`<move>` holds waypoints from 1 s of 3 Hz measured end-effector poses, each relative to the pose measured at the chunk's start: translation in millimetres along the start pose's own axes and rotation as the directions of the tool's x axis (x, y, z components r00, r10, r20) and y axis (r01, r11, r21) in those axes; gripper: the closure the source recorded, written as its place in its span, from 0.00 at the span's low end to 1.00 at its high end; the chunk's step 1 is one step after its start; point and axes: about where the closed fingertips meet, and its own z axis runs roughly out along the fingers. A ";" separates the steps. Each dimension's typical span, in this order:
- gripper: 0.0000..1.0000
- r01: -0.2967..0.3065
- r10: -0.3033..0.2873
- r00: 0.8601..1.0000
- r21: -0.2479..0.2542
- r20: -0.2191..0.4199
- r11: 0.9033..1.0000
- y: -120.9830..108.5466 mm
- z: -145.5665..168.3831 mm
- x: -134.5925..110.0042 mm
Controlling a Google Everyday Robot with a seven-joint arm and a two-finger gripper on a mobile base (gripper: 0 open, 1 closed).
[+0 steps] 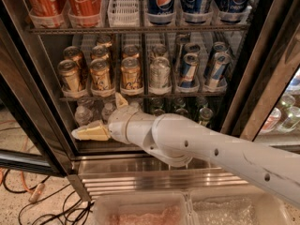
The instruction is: Pick orange can from middle shelf of fridge
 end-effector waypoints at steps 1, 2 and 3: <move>0.00 0.033 -0.037 0.999 0.081 0.038 0.996 -5.2 4.5 -19.8; 0.00 0.033 -0.037 0.999 0.081 0.038 0.996 -5.2 4.5 -19.8; 0.00 0.024 -0.030 0.998 0.091 0.061 0.996 -4.8 5.8 -20.4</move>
Offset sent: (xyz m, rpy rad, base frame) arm 0.0152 0.0035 0.0246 0.0102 -0.0807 -0.1103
